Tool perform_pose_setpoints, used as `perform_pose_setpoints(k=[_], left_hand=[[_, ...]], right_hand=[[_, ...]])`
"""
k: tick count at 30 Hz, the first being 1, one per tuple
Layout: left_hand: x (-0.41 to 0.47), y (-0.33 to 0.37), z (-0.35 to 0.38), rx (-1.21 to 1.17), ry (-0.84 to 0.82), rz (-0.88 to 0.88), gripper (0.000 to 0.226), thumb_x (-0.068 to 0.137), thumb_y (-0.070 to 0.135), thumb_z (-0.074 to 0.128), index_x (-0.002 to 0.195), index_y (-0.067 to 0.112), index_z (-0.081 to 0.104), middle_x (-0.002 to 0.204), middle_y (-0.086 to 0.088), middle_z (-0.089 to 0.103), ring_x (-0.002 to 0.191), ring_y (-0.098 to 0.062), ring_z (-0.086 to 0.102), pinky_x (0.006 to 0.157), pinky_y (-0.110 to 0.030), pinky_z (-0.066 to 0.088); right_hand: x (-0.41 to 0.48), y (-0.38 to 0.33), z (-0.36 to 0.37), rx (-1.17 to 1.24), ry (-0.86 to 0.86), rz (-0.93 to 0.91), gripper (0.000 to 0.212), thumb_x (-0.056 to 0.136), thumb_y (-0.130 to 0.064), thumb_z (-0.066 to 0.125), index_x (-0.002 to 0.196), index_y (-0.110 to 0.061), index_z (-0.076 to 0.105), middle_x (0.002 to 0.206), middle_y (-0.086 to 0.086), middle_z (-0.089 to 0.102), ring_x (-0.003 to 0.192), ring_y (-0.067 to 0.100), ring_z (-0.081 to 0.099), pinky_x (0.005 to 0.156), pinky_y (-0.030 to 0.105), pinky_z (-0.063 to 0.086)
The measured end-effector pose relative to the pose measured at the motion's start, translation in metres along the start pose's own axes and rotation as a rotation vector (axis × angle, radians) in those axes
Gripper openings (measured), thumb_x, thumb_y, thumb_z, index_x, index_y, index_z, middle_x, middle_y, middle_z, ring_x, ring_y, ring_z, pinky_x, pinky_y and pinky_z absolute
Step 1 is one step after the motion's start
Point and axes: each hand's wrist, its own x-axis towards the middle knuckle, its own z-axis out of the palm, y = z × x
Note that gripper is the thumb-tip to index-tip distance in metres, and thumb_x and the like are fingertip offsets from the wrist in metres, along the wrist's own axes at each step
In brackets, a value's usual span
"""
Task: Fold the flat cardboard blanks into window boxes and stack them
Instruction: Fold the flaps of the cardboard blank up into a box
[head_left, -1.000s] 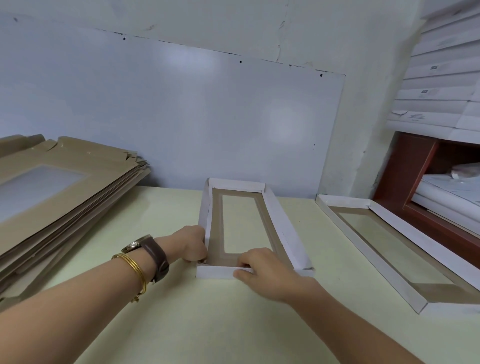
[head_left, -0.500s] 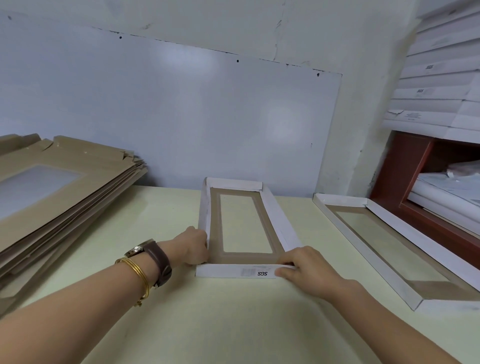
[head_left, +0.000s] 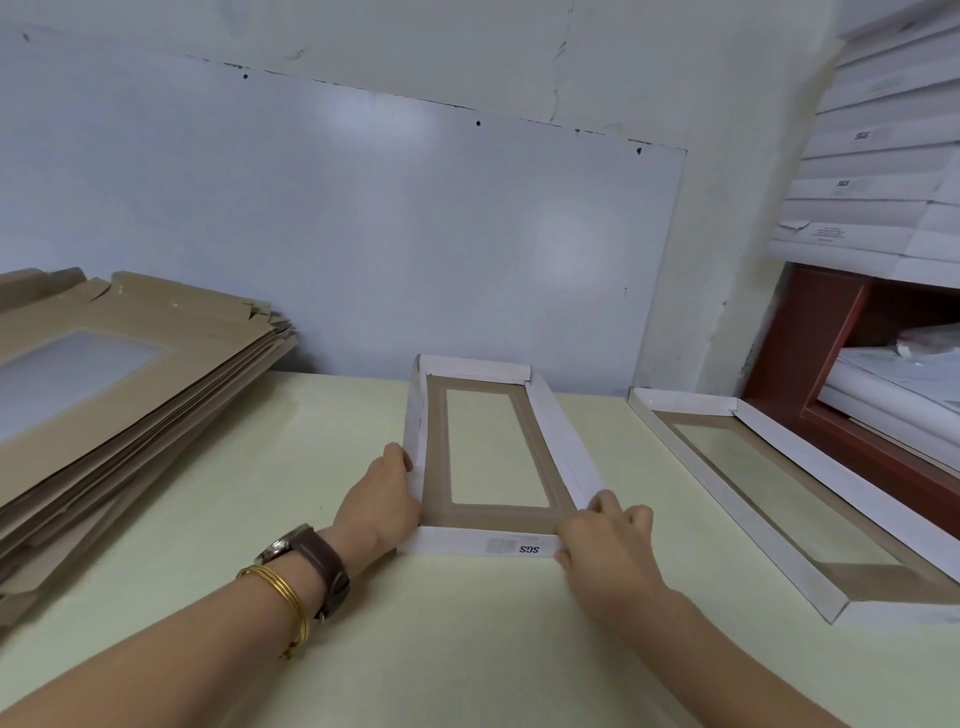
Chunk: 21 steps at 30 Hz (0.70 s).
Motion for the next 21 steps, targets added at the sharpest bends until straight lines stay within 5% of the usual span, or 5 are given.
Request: perform_pose_setpoints(k=[4,10,15,21], left_hand=[[-0.001,-0.003,0.004,-0.054,0.029,-0.033,0.032,0.083,0.004,0.045,0.11,0.018,0.036,0.102,-0.002,0.046,0.078,-0.021,0.049,0.054,-0.028,0.03],[0.0,-0.006,0.006,-0.115,0.033,-0.062,0.038,0.08,0.006,0.051,0.114,0.019,0.038,0.093,0.001,0.046,0.069,-0.016,0.047,0.051,-0.028,0.028],[-0.002,-0.008,0.006,-0.206,0.043,-0.057,0.048,0.078,0.005,0.054,0.12,0.017,0.035,0.083,0.001,0.051,0.073,-0.021,0.053,0.057,-0.033,0.038],[-0.005,-0.011,0.01,-0.35,0.113,-0.052,0.04,0.092,0.027,0.052,0.126,0.018,0.035,0.087,0.006,0.057,0.078,-0.013,0.058,0.064,-0.031,0.04]], right_hand=[[0.0,-0.005,0.001,0.031,-0.062,0.044,0.04,0.091,-0.003,0.046,0.065,-0.022,0.021,0.07,-0.006,0.026,0.1,0.02,0.042,0.069,0.029,0.029],[-0.001,0.001,-0.001,0.142,-0.083,0.022,0.02,0.099,-0.015,0.038,0.08,-0.021,0.035,0.092,-0.004,0.04,0.095,0.015,0.033,0.07,0.031,0.034],[-0.005,0.007,-0.002,0.296,-0.049,0.007,0.038,0.099,-0.027,0.041,0.066,-0.024,0.022,0.074,-0.011,0.031,0.087,0.014,0.033,0.075,0.033,0.038],[-0.006,0.014,-0.002,0.317,-0.012,0.05,0.038,0.098,-0.02,0.043,0.065,-0.018,0.024,0.068,-0.001,0.035,0.072,0.021,0.037,0.059,0.035,0.024]])
